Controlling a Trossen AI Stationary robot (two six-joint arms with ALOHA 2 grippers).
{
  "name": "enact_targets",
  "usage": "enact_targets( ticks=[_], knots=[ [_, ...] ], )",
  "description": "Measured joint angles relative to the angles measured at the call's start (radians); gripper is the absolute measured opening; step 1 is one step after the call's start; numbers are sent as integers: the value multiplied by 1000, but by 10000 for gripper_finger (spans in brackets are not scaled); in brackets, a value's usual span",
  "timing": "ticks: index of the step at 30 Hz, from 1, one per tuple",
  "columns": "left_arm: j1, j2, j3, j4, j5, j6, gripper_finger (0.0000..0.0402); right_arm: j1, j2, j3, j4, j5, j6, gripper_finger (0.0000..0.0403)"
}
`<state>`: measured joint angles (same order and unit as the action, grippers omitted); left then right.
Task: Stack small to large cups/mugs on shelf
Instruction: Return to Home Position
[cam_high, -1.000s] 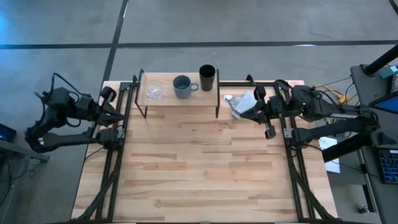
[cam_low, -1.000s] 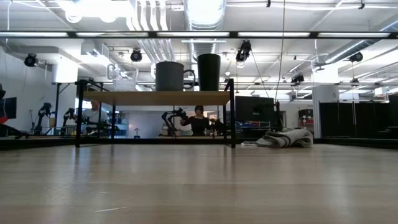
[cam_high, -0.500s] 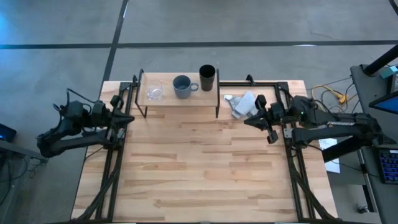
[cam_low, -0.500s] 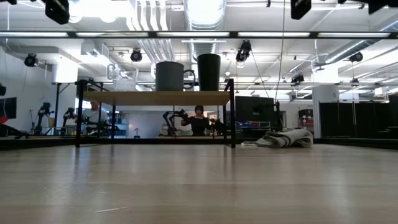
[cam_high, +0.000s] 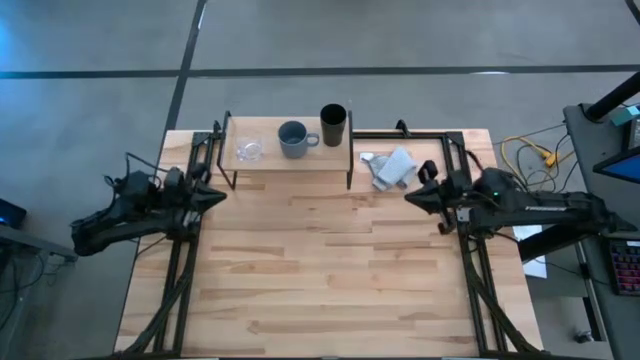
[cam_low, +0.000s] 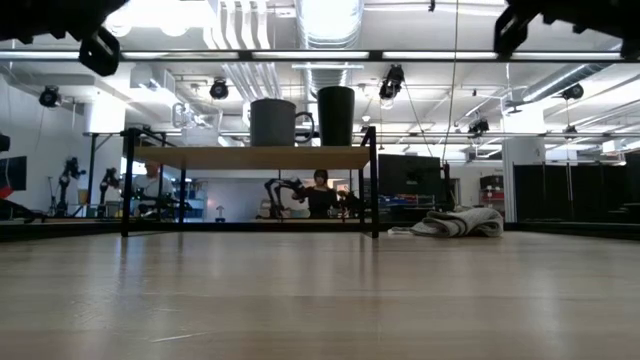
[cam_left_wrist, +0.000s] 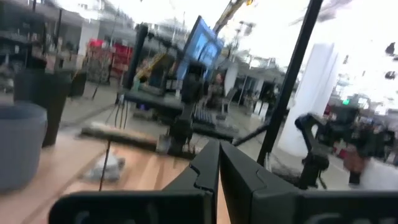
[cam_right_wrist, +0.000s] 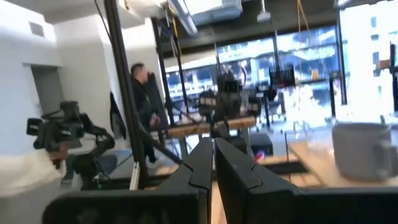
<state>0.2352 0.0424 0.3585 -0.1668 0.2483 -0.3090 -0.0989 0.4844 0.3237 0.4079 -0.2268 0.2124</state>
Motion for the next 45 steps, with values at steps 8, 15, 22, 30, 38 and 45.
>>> enact_targets(
  ticks=[8, 15, 22, 30, 38, 45],
  knots=[
    [0, -15, 6, -6, -3, 13, 0, 0, -190, 12, -252, 29, 36, 13],
    [0, -16, 5, 3, -4, 26, 0, 0, -290, 9, -365, 62, -2, 13],
    [0, -16, -6, 1, -6, 27, 0, 0, -403, -15, -485, 127, 18, 13],
    [0, -17, -13, 13, -92, 61, 0, 0, -481, -134, -415, 127, 49, 13],
    [0, -17, -111, 246, -101, 103, 0, 0, -470, -315, -89, 137, 86, 13],
    [0, -16, -227, 305, -101, -3, 0, 0, -470, -315, -107, 147, 117, 13]
  ],
)
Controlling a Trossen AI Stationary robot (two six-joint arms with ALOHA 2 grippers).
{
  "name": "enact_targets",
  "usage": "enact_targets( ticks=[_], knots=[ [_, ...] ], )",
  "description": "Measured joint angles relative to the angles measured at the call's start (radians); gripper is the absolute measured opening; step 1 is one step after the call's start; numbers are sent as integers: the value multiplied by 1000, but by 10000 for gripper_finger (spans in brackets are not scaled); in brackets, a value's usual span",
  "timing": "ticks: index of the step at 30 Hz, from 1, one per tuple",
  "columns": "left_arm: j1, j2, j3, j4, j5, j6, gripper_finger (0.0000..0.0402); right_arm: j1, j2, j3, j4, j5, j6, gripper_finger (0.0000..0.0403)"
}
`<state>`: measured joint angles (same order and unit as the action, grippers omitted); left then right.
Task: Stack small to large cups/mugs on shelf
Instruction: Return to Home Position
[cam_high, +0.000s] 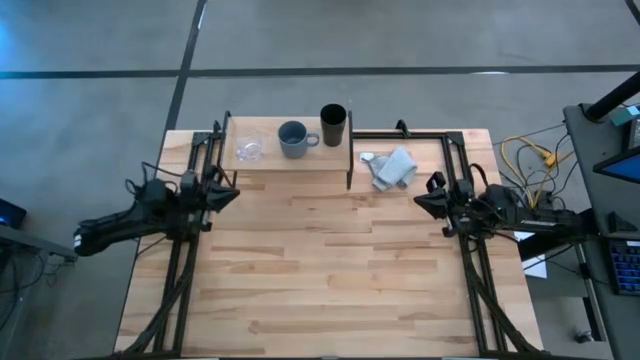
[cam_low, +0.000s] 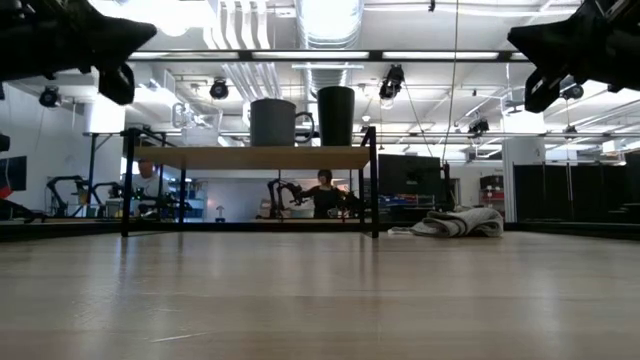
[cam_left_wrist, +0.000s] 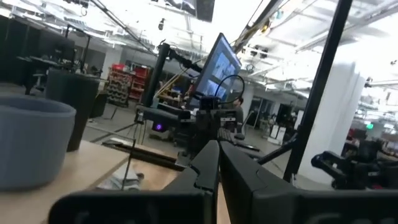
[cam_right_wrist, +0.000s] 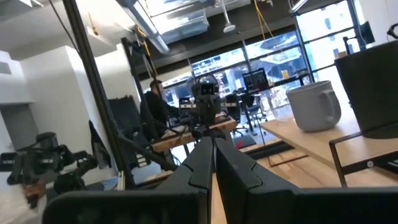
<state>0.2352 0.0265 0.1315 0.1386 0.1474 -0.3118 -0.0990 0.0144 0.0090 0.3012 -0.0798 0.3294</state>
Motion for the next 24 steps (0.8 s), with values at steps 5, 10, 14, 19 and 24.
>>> enact_targets(
  ticks=[5, 10, 14, 19, 24],
  knots=[
    [0, -1, -83, 124, 0, -24, 0, 0, -1, 0, -1, 3, 3, 13],
    [0, 0, -123, 185, 1, -50, 0, 0, 0, 0, -8, 3, 3, 13],
    [0, 12, -123, 150, 1, -64, 0, 0, 0, 0, -8, 4, 11, 13],
    [-1, 25, -124, 95, 1, -77, 0, 0, 1, 0, -8, 3, 11, 13],
    [0, 41, -124, 92, 1, -75, 0, 0, 1, 0, -8, 3, 11, 13]
  ],
)
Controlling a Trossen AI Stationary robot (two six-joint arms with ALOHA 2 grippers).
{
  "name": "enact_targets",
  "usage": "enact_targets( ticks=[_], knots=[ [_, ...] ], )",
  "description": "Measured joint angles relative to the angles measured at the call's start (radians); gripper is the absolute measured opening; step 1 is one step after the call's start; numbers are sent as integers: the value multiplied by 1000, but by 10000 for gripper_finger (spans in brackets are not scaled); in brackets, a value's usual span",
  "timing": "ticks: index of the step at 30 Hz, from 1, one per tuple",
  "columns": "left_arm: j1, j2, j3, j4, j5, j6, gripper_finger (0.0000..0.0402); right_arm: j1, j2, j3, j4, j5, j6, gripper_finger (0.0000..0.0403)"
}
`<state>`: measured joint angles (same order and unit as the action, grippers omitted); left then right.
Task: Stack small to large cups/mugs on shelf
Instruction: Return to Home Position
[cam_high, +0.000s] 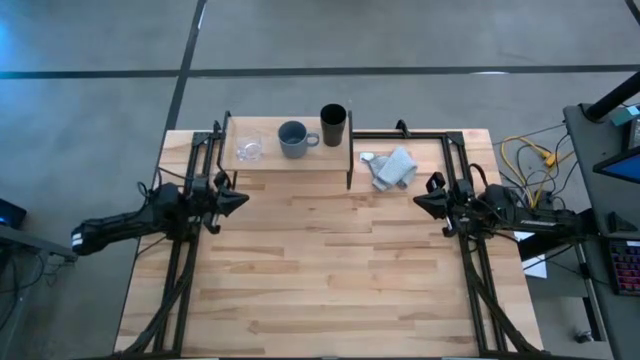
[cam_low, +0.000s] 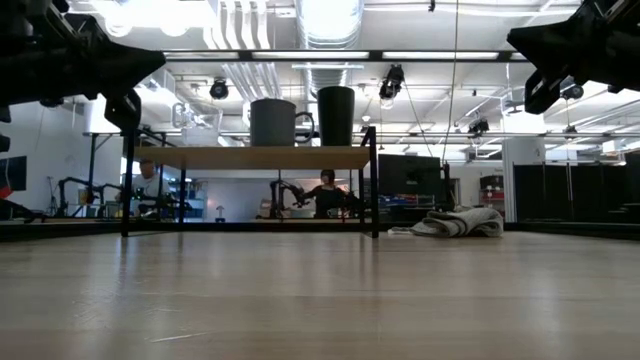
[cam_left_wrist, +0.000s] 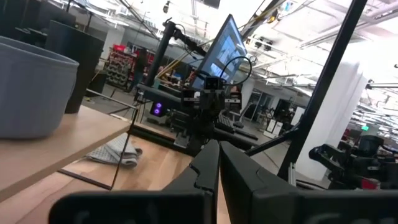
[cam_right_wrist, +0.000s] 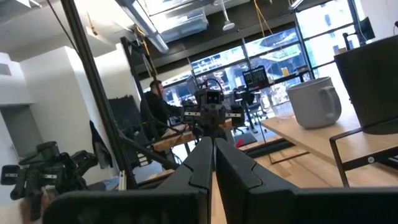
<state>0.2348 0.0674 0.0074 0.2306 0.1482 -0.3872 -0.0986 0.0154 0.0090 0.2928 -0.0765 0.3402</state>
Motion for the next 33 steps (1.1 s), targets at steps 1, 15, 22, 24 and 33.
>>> enact_targets(
  ticks=[1, 15, 22, 24, 33],
  knots=[
    [0, 2, 0, 0, 0, 0, 0, 0, 0, 0, 0, 0, 0, 13],
    [0, 10, -2, -1, 0, 1, 0, 0, 0, 0, 0, 0, 0, 13],
    [0, 11, -2, 1, 0, 1, 0, 0, 0, 0, 0, 0, 0, 13],
    [0, 11, -2, 1, 0, 1, 0, 0, 0, 0, 0, 0, 0, 13],
    [0, 13, -3, 0, 0, 2, 0, 0, 0, 0, 0, 0, 0, 13]
  ],
)
